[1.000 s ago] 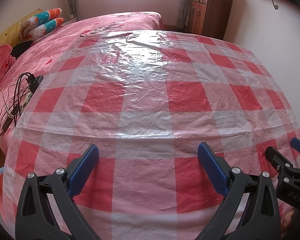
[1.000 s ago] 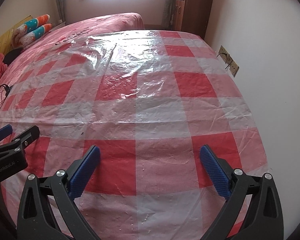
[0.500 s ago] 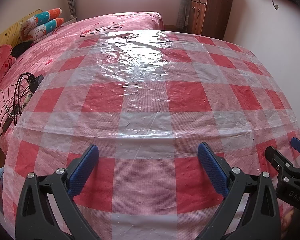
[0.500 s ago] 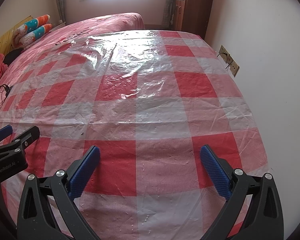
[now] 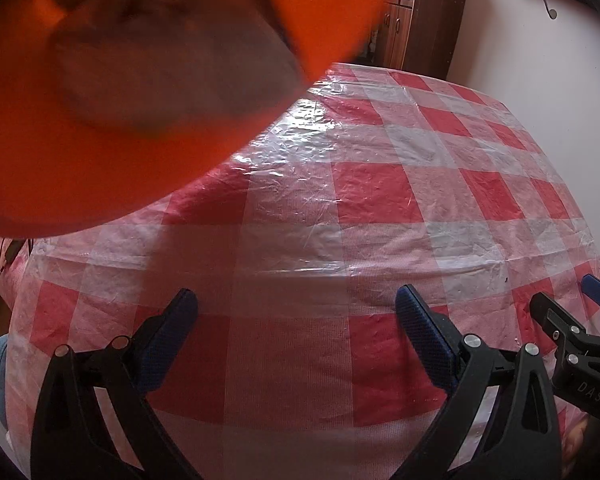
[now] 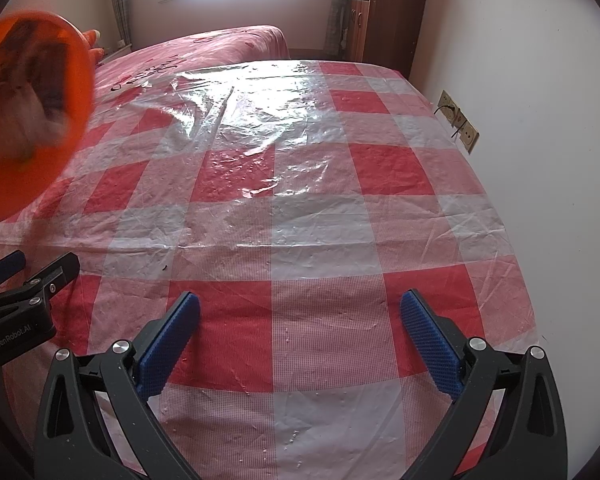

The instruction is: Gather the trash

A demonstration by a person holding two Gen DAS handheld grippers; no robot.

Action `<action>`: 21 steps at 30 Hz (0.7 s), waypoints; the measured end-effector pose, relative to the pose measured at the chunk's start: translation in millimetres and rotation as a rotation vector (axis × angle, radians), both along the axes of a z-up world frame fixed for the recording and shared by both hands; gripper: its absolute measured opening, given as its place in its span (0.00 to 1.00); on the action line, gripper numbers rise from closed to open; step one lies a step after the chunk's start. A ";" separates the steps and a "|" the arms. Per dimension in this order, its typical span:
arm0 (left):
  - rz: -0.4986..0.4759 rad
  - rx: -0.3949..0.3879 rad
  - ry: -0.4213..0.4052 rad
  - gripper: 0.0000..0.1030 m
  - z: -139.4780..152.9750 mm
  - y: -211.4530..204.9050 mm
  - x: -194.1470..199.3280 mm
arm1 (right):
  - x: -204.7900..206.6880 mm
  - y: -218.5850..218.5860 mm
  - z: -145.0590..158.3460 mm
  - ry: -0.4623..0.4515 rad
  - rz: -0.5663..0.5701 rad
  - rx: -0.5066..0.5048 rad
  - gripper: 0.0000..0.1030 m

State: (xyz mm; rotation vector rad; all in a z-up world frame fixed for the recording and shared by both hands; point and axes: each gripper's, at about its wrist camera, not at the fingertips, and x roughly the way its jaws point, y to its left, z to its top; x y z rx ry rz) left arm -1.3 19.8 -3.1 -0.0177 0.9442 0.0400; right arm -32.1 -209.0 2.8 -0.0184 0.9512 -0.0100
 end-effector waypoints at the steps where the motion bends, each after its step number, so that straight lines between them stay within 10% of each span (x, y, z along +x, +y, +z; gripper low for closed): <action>1: 0.000 0.000 0.000 0.96 0.0 0.1 -0.1 | -0.2 0.1 0.7 0.000 0.000 0.000 0.97; 21: 0.003 -0.001 0.001 0.97 1.2 4.7 -12.2 | 2.1 3.9 -0.2 0.000 0.002 -0.001 0.96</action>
